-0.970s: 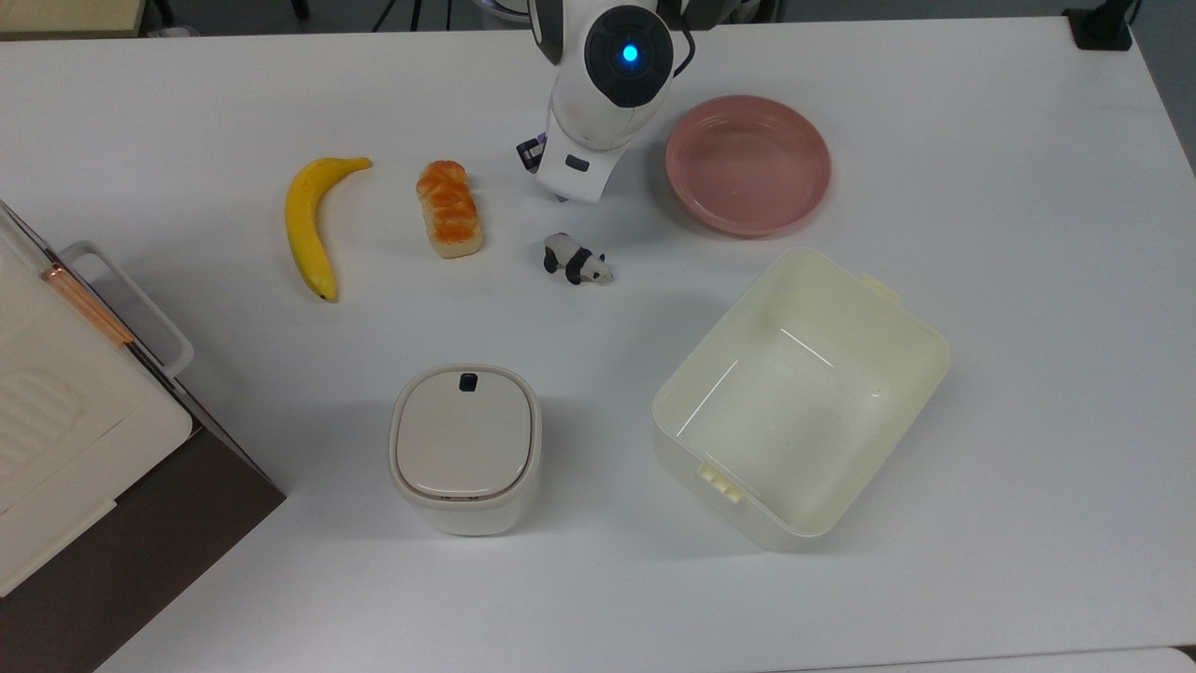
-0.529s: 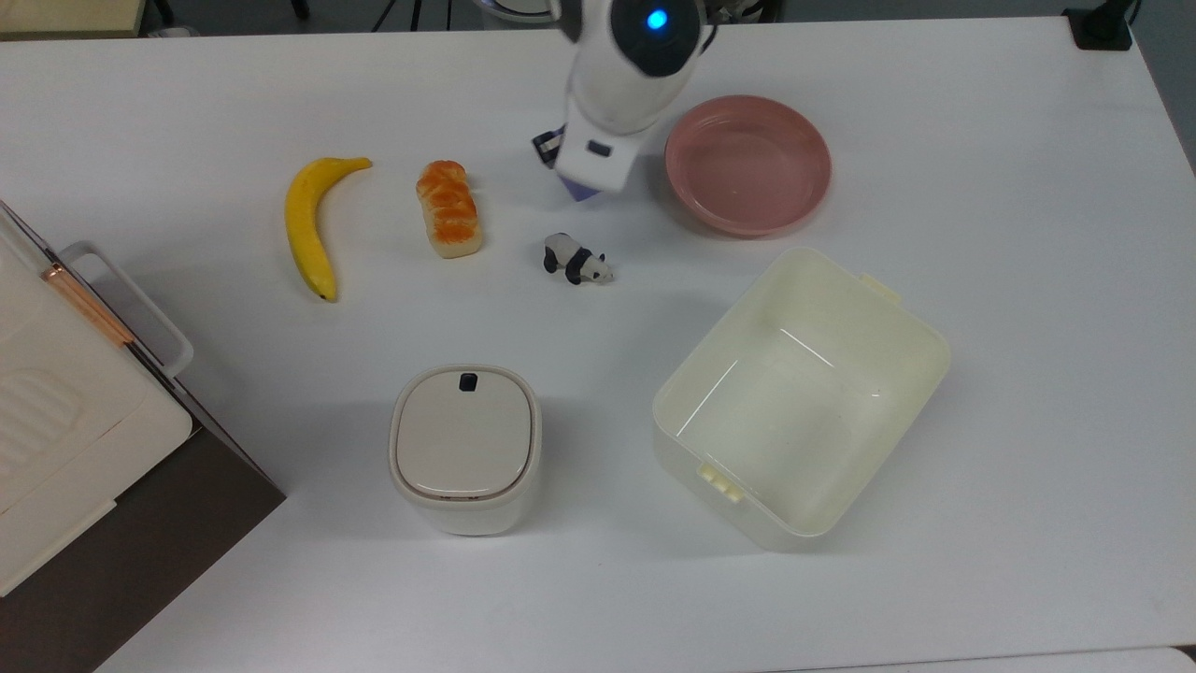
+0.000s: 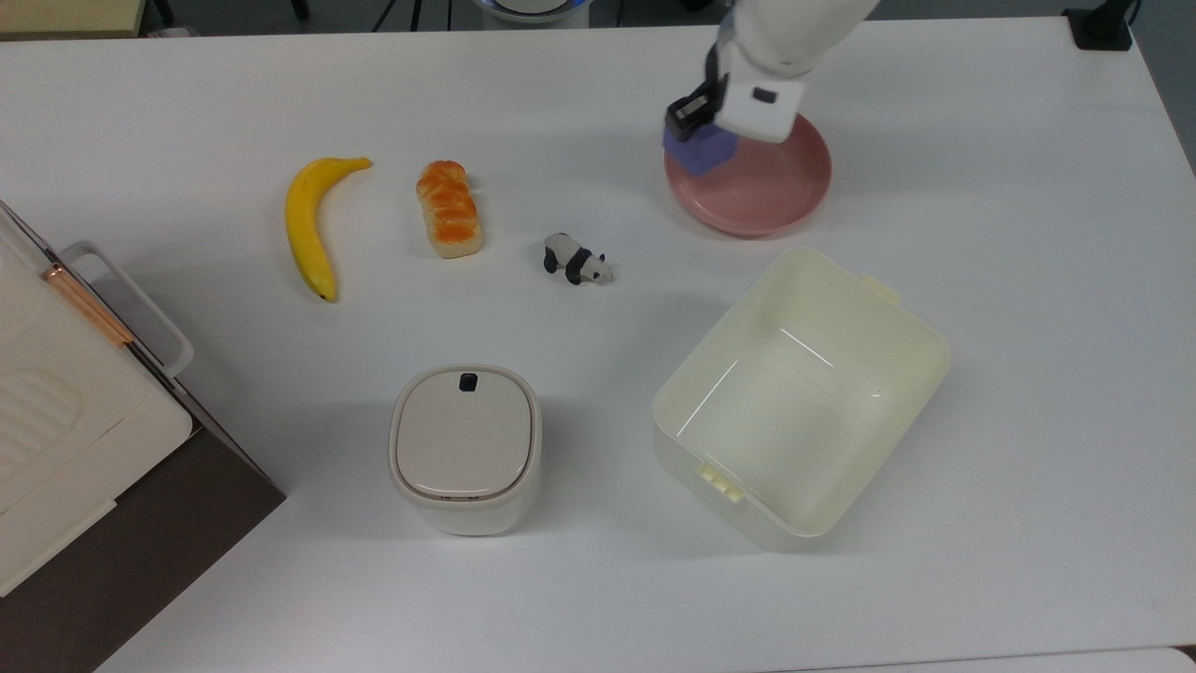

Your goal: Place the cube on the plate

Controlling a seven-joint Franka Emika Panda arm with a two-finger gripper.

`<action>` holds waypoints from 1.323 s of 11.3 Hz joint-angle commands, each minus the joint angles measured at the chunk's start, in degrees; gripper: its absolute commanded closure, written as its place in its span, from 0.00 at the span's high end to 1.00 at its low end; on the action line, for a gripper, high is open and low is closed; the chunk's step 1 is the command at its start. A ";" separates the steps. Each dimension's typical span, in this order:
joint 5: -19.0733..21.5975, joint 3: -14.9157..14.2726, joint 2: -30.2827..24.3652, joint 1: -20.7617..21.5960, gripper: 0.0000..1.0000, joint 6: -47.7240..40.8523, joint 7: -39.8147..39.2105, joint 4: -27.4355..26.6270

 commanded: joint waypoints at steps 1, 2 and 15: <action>-0.51 1.33 1.94 3.99 0.78 3.35 5.31 -0.09; -0.69 1.33 2.56 4.10 1.00 3.44 5.77 -0.01; 0.27 -13.77 -9.72 -11.27 1.00 -5.70 10.87 15.55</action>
